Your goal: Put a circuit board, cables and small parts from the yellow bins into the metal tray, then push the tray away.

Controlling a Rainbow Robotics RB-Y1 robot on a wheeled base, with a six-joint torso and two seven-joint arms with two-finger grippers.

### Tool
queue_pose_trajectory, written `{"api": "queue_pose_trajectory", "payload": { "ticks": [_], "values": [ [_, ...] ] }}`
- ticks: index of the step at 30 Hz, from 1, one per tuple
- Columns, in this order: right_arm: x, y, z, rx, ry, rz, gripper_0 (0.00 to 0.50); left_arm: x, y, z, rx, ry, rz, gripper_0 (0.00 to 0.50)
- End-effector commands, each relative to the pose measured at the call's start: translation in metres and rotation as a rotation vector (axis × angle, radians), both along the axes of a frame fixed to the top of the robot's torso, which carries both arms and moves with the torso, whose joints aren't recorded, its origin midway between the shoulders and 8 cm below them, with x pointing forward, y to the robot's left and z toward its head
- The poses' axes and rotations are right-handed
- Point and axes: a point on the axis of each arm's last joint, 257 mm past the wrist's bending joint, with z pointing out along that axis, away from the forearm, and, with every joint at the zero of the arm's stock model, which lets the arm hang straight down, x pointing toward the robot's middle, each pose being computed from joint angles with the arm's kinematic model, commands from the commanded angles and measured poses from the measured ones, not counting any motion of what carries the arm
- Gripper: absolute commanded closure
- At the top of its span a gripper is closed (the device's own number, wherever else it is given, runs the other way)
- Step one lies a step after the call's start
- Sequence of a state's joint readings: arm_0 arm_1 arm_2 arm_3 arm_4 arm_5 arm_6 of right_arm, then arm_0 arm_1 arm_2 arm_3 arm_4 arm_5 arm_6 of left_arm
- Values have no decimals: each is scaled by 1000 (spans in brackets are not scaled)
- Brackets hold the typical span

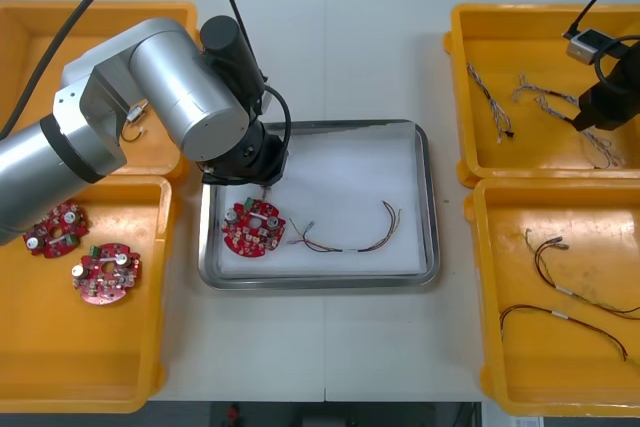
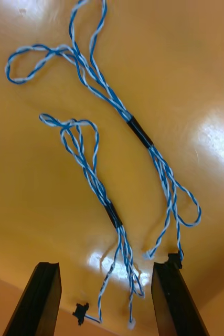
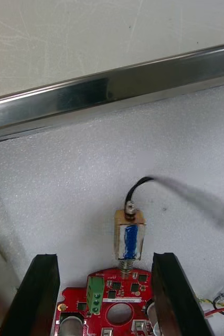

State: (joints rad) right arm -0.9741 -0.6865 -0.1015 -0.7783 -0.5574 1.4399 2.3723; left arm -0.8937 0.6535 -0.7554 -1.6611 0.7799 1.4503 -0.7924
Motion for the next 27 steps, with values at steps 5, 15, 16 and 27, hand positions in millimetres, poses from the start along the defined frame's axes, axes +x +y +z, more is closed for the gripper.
{"api": "queue_pose_trajectory", "payload": {
  "ticks": [5, 15, 16, 27],
  "values": [
    [17, 4, 0, -14, -79, 43, 0, -8, -17, -4, -63, 2, 58, 0],
    [22, 1, -17, -94, -88, 73, 0, -16, -15, 8, -57, 3, 69, 0],
    [22, 2, -19, -90, -89, 72, 0, -15, -14, 9, -58, 1, 72, 0],
    [14, 7, -45, -70, -70, 79, 0, -2, 29, 65, -55, 2, 84, 0]
  ]
}}
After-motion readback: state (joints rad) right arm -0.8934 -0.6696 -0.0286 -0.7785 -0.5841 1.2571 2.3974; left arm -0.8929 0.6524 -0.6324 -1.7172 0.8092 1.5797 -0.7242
